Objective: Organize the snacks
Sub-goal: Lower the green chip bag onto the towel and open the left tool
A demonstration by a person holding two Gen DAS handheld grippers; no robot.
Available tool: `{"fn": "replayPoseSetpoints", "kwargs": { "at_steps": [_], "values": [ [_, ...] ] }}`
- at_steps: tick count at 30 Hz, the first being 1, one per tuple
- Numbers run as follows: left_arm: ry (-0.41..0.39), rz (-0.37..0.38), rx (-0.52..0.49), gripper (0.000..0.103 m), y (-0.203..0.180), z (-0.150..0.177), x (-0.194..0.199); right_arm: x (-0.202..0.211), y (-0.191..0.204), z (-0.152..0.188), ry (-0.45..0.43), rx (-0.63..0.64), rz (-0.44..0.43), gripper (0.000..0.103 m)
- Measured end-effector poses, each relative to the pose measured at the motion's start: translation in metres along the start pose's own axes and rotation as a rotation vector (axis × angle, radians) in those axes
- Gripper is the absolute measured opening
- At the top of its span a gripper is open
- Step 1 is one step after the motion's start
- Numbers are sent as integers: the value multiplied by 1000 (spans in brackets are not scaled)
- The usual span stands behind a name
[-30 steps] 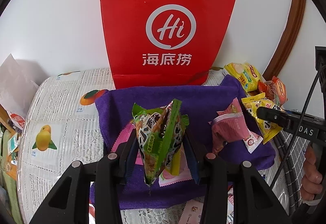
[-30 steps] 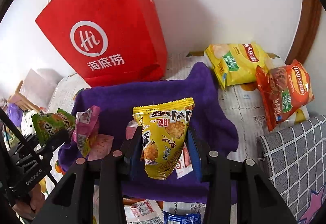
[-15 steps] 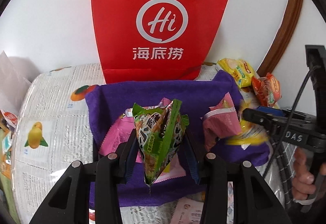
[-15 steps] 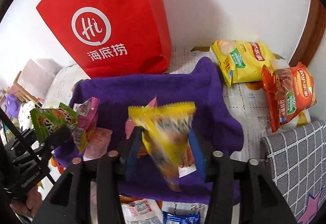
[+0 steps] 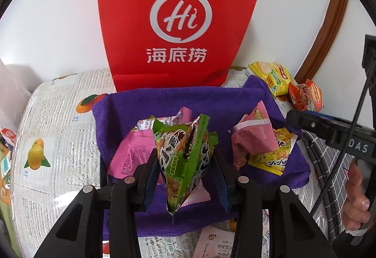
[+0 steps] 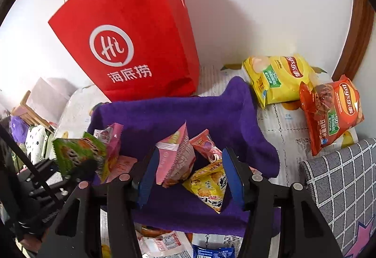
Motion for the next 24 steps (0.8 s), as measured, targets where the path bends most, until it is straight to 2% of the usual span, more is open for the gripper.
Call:
{"fn": "replayPoseSetpoints", "kwargs": {
  "at_steps": [12, 24],
  "values": [
    [31, -7, -19, 41, -7, 1, -9, 7, 6, 0, -12, 4, -5, 57],
    [56, 46, -5, 41, -9, 3, -20, 3, 9, 0, -1, 9, -4, 58]
  ]
}}
Point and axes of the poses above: each gripper's, at about its wrist camera, not at the fingertips, and x roughly against the way its jaws point, y to its left, z to its underside, the point moved 1 cm from there along -x, roughly the way its jaws point, and after that the axes turned 9 degrees about y, right-handed, at the moved point
